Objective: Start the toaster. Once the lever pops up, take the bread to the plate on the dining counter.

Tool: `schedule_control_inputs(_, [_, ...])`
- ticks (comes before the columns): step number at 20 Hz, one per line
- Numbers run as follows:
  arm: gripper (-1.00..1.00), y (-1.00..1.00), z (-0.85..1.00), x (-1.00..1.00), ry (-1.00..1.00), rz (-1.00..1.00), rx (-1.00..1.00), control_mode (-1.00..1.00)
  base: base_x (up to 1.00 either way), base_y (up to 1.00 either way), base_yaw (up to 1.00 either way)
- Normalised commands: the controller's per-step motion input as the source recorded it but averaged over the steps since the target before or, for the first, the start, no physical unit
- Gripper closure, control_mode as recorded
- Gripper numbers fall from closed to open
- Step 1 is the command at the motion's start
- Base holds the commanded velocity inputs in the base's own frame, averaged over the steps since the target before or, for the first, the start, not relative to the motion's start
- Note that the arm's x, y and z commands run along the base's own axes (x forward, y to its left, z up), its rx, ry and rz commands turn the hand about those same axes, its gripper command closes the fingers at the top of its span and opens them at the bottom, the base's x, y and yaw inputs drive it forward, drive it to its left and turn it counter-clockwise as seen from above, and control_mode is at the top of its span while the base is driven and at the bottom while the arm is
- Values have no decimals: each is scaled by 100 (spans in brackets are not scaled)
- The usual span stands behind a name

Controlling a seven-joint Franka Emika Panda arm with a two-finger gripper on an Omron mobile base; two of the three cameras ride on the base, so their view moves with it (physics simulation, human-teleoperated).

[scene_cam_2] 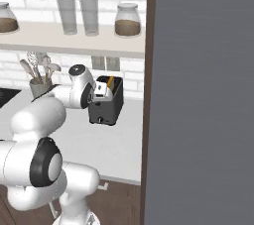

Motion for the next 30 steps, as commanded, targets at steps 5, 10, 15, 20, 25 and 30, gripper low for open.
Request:
schedule_control_inputs(5, [100,2,-20,23,0,0,0,-100,0,0,0])
schedule_control_inputs(10, [100,2,-11,26,0,0,0,-100,0,0,0])
schedule_control_inputs(15, [100,0,-13,20,0,0,0,-100,0,0,0])
schedule_control_inputs(20, [100,0,-15,9,0,0,0,-100,0,0,0])
schedule_control_inputs(25, [100,0,-31,0,0,0,0,-100,0,0,0])
schedule_control_inputs(30, [100,0,-53,-10,0,0,0,-100,0,0,0])
